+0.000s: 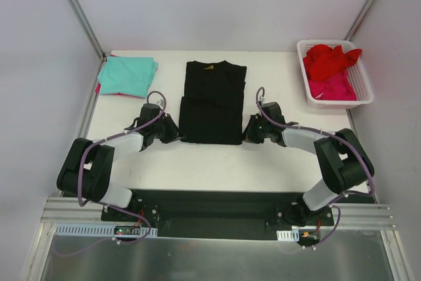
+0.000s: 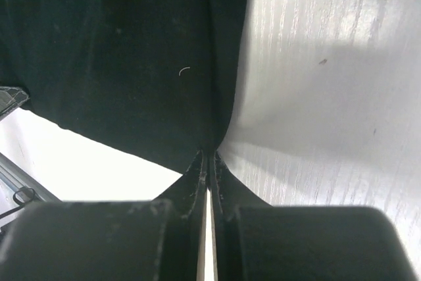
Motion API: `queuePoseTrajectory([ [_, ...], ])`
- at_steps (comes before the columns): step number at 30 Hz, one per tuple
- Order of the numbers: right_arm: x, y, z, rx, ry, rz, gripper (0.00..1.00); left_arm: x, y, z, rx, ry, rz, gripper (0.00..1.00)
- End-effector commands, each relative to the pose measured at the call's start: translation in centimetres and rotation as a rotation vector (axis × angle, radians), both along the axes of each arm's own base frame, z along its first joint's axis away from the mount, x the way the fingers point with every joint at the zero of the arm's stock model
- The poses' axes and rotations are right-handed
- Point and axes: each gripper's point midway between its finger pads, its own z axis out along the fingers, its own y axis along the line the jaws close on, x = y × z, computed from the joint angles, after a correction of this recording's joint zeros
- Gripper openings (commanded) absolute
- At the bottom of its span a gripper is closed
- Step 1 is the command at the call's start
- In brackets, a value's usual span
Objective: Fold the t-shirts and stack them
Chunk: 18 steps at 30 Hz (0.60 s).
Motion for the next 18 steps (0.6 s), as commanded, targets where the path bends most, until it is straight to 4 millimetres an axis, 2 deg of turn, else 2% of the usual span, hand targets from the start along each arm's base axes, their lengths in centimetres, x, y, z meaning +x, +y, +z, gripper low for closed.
queuePoseTrajectory([
  [1, -0.5, -1.1, 1.0, -0.057, -0.028, 0.007, 0.01, -1.4, 0.6, 0.7, 0.016, -0.02, -0.021, 0.0],
  [6, -0.8, -1.6, 1.5, -0.083, -0.043, 0.016, 0.01, -2.3, 1.0, 1.4, 0.031, -0.034, -0.027, 0.0],
  [16, -3.6, -3.5, 1.0, -0.144, -0.001, 0.031, 0.0, -3.4, 1.4, 2.4, 0.037, -0.049, -0.038, 0.0],
  [18, -4.0, -3.7, 1.5, -0.137, -0.007, 0.034, 0.0, -3.5, 1.1, 2.8, 0.02, -0.053, -0.044, 0.0],
])
